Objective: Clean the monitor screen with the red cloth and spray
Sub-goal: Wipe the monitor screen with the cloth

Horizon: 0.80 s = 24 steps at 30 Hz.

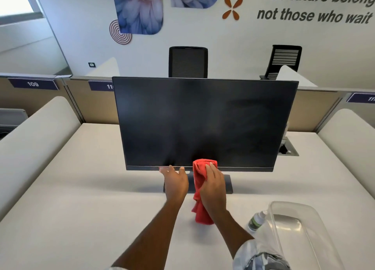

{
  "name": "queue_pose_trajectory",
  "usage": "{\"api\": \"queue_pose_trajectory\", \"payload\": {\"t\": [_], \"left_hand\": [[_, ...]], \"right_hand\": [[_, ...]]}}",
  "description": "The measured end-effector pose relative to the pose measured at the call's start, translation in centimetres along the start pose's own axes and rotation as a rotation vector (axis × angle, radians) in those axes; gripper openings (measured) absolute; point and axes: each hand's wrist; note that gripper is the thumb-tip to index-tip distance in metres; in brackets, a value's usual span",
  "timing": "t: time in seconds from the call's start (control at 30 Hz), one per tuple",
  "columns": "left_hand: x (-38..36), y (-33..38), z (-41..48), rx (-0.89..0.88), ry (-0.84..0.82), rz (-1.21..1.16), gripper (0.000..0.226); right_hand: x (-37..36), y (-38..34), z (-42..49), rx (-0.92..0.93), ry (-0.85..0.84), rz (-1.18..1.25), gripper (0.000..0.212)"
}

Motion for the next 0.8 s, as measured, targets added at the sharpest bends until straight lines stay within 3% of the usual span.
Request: {"api": "queue_pose_trajectory", "payload": {"t": [0.1, 0.23, 0.3, 0.43, 0.63, 0.8], "left_hand": [[-0.6, -0.4, -1.1, -0.076, 0.03, 0.006, 0.029], [-1.0, -0.3, -1.8, -0.055, -0.205, -0.109, 0.033], [-0.9, 0.0, -1.9, -0.035, -0.289, -0.155, 0.035], [-1.1, 1.4, -2.4, -0.176, -0.396, -0.058, 0.03], [-1.5, 3.1, -3.8, -0.321, -0.501, 0.064, 0.024], [-1.1, 2.9, -4.6, -0.221, -0.565, 0.009, 0.035]], "right_hand": [[1.5, -0.3, 0.2, -0.16, 0.128, 0.38, 0.036], [3.0, 0.6, 1.0, -0.394, 0.07, 0.736, 0.032], [3.5, 1.0, 1.0, -0.415, 0.046, 0.806, 0.029], [4.0, 1.4, 0.8, -0.442, -0.014, 0.933, 0.024], [3.9, 1.2, 0.0, -0.512, -0.115, 1.035, 0.033], [4.4, 1.8, -0.6, -0.517, -0.235, 1.049, 0.023]]}}
Point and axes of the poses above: each hand's wrist, its own z-axis towards the middle knuckle, its own x-axis out of the back of the hand, y = z × x, and after that the axes turned 6 degrees about -y, right-handed
